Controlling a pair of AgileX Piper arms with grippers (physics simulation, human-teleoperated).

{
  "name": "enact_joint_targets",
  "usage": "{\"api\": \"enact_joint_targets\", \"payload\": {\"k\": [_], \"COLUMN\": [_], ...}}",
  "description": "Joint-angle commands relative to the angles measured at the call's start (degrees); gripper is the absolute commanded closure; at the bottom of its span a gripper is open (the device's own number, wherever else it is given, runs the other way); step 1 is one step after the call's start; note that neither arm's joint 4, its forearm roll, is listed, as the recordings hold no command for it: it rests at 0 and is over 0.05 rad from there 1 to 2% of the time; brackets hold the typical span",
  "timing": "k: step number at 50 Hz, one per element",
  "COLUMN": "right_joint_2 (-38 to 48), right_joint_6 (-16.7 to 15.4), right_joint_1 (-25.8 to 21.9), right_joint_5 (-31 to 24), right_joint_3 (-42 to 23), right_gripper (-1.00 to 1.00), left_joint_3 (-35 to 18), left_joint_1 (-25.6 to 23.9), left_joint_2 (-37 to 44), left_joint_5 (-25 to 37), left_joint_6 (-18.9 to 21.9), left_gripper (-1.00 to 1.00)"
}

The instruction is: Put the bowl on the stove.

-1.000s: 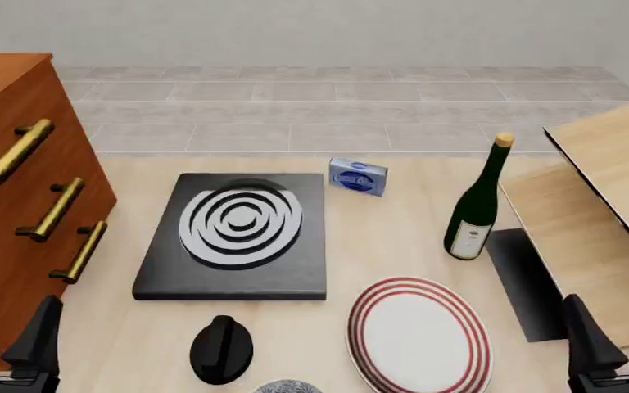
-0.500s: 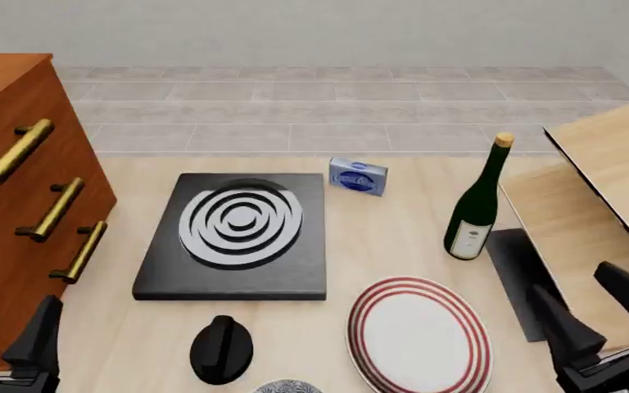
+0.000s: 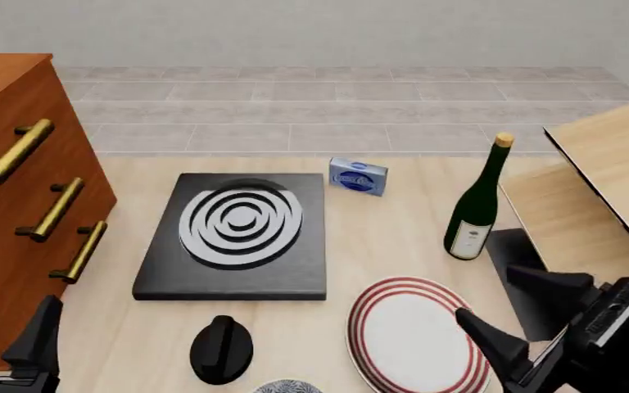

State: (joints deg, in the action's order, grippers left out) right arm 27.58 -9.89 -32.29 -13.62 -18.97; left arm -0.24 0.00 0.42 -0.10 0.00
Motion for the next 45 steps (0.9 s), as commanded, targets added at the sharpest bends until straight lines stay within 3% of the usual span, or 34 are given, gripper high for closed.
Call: {"api": "enact_joint_targets", "payload": {"k": [1, 10, 22, 45], "right_joint_2": [5.8, 7.7, 15.4, 32.5], "right_joint_6": [-1.3, -1.3, 1.4, 0.0], "right_joint_1": [-7.0, -10.4, -17.6, -26.3], "right_joint_5": [1.2, 1.4, 4.3, 12.8], "right_joint_3": [-0.3, -1.5, -4.5, -8.4], "right_gripper": [-1.0, -1.0, -1.0, -1.0], "left_joint_3": [0.0, 0.0, 0.0, 0.0], "left_joint_1": [0.0, 0.0, 0.0, 0.0], "left_joint_2": [0.0, 0.0, 0.0, 0.0], "left_joint_5": [0.0, 0.0, 0.0, 0.0], "left_joint_6": [0.0, 0.0, 0.0, 0.0], "left_gripper": [-1.0, -1.0, -1.0, -1.0]}}
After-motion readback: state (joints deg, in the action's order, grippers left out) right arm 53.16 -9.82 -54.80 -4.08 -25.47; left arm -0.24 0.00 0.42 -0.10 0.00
